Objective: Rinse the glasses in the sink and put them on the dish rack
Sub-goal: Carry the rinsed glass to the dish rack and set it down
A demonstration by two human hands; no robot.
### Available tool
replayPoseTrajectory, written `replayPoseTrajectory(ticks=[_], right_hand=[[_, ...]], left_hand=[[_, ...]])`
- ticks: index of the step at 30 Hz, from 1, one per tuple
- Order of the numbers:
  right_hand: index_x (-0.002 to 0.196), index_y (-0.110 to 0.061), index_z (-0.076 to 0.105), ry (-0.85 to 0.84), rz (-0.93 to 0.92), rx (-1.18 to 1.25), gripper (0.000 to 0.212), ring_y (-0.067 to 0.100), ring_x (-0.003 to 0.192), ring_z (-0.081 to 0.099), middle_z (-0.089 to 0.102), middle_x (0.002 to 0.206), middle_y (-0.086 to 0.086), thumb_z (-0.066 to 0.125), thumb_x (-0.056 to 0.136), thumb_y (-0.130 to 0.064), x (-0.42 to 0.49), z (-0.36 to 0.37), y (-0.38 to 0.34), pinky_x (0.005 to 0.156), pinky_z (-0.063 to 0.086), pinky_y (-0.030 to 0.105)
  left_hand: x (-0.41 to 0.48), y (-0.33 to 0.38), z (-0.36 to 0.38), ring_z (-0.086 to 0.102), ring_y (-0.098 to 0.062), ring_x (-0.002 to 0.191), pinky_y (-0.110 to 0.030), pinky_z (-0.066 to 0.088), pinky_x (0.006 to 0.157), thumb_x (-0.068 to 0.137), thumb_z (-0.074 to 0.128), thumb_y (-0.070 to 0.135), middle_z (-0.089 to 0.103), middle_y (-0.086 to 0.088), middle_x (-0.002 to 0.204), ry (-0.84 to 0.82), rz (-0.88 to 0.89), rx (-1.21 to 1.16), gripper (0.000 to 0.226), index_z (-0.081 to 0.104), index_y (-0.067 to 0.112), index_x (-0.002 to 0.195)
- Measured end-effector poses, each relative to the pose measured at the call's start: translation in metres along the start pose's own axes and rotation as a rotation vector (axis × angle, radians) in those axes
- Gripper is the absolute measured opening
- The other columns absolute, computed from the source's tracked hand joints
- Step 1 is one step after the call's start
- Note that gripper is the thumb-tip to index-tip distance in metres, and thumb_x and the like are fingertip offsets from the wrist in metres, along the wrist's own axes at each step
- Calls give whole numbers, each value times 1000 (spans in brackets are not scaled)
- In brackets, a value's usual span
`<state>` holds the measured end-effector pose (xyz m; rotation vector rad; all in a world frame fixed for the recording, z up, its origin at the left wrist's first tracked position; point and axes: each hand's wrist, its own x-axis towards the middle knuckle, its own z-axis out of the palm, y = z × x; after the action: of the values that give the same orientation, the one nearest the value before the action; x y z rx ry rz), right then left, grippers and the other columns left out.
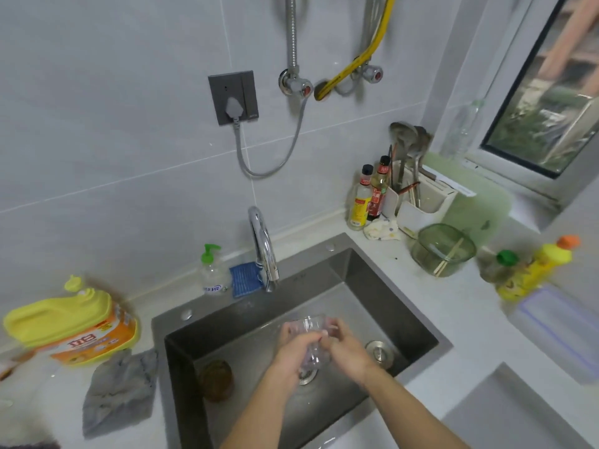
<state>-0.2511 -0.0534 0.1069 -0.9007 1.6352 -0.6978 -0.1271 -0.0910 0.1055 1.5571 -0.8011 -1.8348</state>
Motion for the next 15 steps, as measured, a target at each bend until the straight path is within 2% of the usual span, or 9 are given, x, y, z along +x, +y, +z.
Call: replayPoseTrajectory(ticks=[1,3,4,5,7,9,12,15], right_hand=[[134,-29,47,7,-31,46,49,12,109,66,65,125,-7,66,89,-21,-7,-5,3,97,53,31],[135,-30,44,20,-96,105,59,5,110,62,60,128,-8,74,86,-14,-25,-15,3,83,56,17],[135,-32,42,48,-118,95,61,2,109,60,58,126,-11,76,88,-13,-32,-22,4,76,54,10],[135,-34,39,102,-139,76,63,0,108,58,57,125,-13,77,89,-16,-38,-29,7,75,52,9],[135,-36,36,238,-178,71,68,2,107,59,58,123,-15,81,86,-21,-52,-49,12,87,55,18],[134,-32,37,335,-190,107,69,3,106,61,59,122,-11,82,84,-16,-68,-71,22,86,57,21],[124,-37,42,476,-204,204,62,2,104,63,63,121,-7,81,84,-11,-101,-113,43,81,56,17],[128,-31,44,623,-223,293,65,0,103,63,64,120,-8,83,81,-7,-143,-159,69,77,53,12]], left_hand=[[-2,1,5,71,-17,63,-26,54,48,78,79,-11,76,-7,87,-27,35,5,49,59,15,114],[-6,3,17,74,-23,85,-33,59,62,76,79,-15,73,-7,105,-96,92,40,69,50,22,126],[-6,3,26,74,-24,94,-32,59,64,76,79,-14,72,-7,113,-132,121,86,75,47,26,131],[-9,4,35,73,-23,102,-28,58,65,76,82,-11,70,-5,118,-166,144,130,80,45,29,134],[-14,4,59,70,-20,112,-28,59,75,75,85,-4,68,0,125,-265,173,237,87,42,35,140],[-26,4,89,68,-15,112,-27,58,81,79,81,-9,67,3,124,-365,197,295,85,41,33,140],[-46,-6,145,70,-8,104,-22,58,73,81,79,-12,69,5,117,-475,230,339,75,44,23,138],[-73,-25,203,71,-14,108,-28,60,77,79,82,-7,69,1,123,-590,247,357,75,48,22,139]])
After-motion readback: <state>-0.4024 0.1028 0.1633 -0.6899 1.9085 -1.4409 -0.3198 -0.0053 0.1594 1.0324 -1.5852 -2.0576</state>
